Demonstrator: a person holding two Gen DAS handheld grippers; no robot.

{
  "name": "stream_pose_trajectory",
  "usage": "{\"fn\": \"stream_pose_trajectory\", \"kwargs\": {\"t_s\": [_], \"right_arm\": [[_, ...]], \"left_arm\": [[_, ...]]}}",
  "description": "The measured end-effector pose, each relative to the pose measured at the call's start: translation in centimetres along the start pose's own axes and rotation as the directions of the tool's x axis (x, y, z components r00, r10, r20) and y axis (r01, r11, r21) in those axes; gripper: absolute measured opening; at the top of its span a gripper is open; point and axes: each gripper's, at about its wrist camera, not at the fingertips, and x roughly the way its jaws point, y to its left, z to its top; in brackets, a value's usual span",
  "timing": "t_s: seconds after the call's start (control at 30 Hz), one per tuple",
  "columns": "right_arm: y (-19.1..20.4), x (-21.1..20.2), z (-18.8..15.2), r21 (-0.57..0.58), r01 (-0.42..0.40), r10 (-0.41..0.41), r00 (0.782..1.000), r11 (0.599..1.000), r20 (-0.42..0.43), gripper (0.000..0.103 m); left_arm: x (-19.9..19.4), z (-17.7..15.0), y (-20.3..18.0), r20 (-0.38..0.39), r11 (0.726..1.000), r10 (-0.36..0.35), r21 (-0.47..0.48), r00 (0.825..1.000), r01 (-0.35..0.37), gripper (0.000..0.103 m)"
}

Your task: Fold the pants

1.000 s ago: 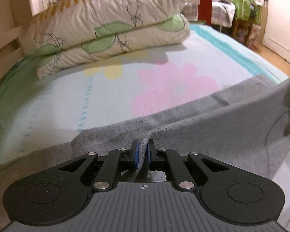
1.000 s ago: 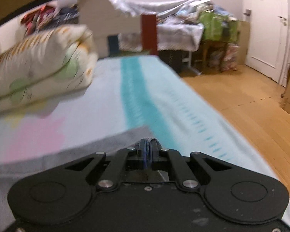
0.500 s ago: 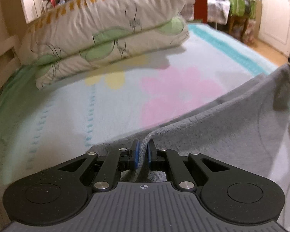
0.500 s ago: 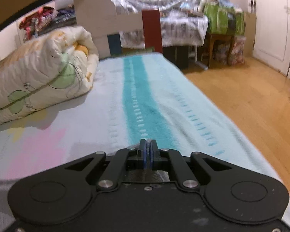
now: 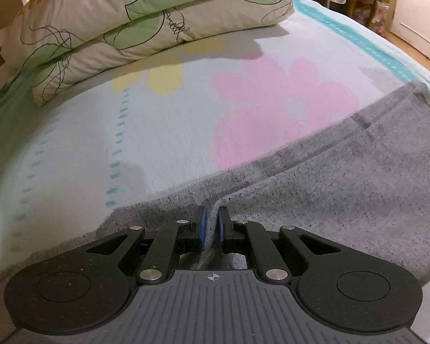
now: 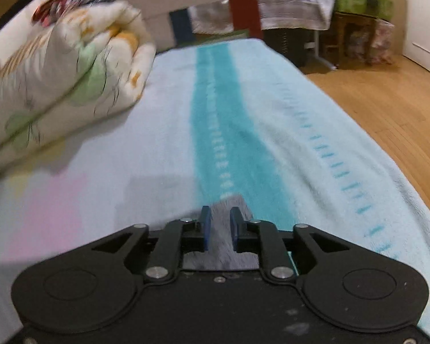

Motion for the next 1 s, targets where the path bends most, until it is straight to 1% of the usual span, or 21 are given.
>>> {"fn": "stream_pose_trajectory", "kwargs": {"t_s": [0.07, 0.23, 0.4, 0.57, 0.67, 0.7, 0.73, 0.8, 0.83, 0.93, 1.0], "right_arm": [[-0.1, 0.8, -0.7, -0.025, 0.002, -0.002, 1.000, 1.000, -0.013, 0.025], [0.0, 2.4, -1.2, -0.076, -0.044, 0.042, 0.999, 0.996, -0.033, 0.030], [0.2, 3.4, -1.5, -0.129, -0.044, 0.037, 0.998, 0.991, -0.056, 0.034], [-0.1, 3.8, -2.1, -0.135, -0.081, 0.072, 0.995, 0.987, -0.069, 0.038], [-0.5, 3.6, -2.4, -0.108, -0.134, 0.127, 0.990, 0.985, -0.065, 0.037], [-0.6, 3.4, -2.6, -0.099, -0.142, 0.136, 0.989, 0.985, -0.059, 0.036], [-0.7, 3.2, -2.8, -0.089, -0.155, 0.151, 0.987, 0.984, -0.054, 0.031], [-0.8, 3.0, -3.0, -0.067, -0.187, 0.184, 0.982, 0.980, -0.053, 0.002], [-0.7, 2.7, -3.1, -0.065, -0.189, 0.186, 0.982, 0.980, -0.046, 0.004], [-0.6, 0.7, -3.0, -0.048, -0.180, 0.182, 0.983, 0.982, 0.023, 0.003], [-0.8, -0.7, -2.5, -0.034, -0.161, 0.163, 0.984, 0.986, 0.071, 0.003]], "left_arm": [[-0.2, 0.0, 0.0, -0.001, 1.000, 0.002, 0.002, 1.000, -0.002, 0.009], [-0.2, 0.3, -0.1, -0.006, 1.000, 0.006, 0.013, 1.000, -0.006, 0.009], [-0.1, 0.2, -0.2, -0.007, 1.000, 0.008, 0.013, 1.000, -0.008, 0.009], [-0.1, 0.1, -0.2, -0.007, 1.000, 0.009, 0.007, 1.000, -0.009, 0.009], [-0.1, 0.1, -0.1, -0.006, 1.000, 0.006, -0.005, 1.000, -0.006, 0.009], [-0.1, 0.1, 0.0, -0.006, 1.000, 0.005, -0.011, 1.000, -0.005, 0.009], [-0.2, 0.1, 0.0, -0.004, 1.000, 0.003, -0.018, 1.000, -0.003, 0.009], [-0.5, 0.1, 0.1, 0.004, 1.000, 0.001, -0.024, 1.000, -0.001, 0.009], [-0.8, 0.2, 0.1, 0.012, 1.000, 0.000, -0.029, 1.000, 0.000, 0.009], [-2.0, 0.7, 0.3, 0.047, 0.999, -0.011, -0.040, 0.999, 0.013, 0.009], [-2.3, 1.5, 0.4, 0.061, 0.999, -0.023, -0.038, 0.998, 0.025, 0.009]]}}
